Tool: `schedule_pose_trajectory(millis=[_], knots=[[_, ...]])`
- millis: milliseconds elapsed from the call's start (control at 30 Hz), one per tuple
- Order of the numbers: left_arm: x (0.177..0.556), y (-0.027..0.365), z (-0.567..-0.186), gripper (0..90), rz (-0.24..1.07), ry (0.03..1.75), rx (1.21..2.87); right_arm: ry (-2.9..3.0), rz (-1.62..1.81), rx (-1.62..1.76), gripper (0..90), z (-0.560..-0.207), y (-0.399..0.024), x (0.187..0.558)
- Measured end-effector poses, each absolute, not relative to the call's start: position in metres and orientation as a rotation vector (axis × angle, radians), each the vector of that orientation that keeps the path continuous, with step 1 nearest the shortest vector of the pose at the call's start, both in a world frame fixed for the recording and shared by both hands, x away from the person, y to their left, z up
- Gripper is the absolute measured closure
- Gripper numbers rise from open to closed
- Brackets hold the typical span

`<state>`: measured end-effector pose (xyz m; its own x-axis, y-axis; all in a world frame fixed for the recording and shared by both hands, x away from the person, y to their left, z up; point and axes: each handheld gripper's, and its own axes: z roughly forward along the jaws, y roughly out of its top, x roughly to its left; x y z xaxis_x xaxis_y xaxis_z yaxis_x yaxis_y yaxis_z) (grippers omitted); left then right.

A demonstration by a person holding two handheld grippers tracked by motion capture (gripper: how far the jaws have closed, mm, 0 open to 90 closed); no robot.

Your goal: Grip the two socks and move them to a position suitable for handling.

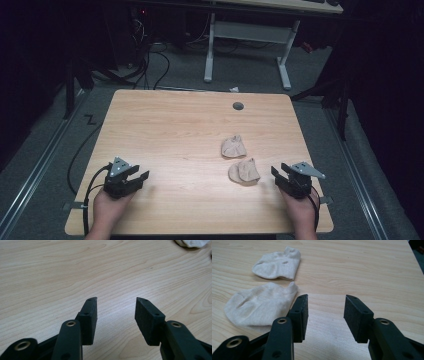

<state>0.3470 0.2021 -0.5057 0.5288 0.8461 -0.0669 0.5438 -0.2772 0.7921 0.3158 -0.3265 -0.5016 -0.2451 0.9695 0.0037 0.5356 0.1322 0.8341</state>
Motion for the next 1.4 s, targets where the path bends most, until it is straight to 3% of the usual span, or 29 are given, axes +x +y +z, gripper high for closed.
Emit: schedule_pose_trajectory(millis=[767, 933, 1000, 1167, 1400], knots=[[0.343, 0.211, -0.502, 47.8, 0.499, 1.136, 1.953, 1.930, 1.014, 1.354, 57.3, -0.498, -0.302, 0.322], [0.337, 0.217, -0.504, 47.4, 0.512, 1.148, 1.954, 2.017, 1.008, 1.302, 69.3, -0.499, -0.282, 0.330], [0.333, 0.221, -0.504, 46.8, 0.519, 1.150, 1.960, 2.040, 0.992, 1.295, 81.6, -0.498, -0.276, 0.336], [0.328, 0.235, -0.504, 43.8, 0.493, 1.185, 1.942, 2.039, 1.000, 1.312, 88.7, -0.498, -0.271, 0.344], [0.324, 0.230, -0.504, 41.3, 0.479, 1.162, 1.973, 2.089, 0.991, 1.305, 89.9, -0.500, -0.267, 0.350]])
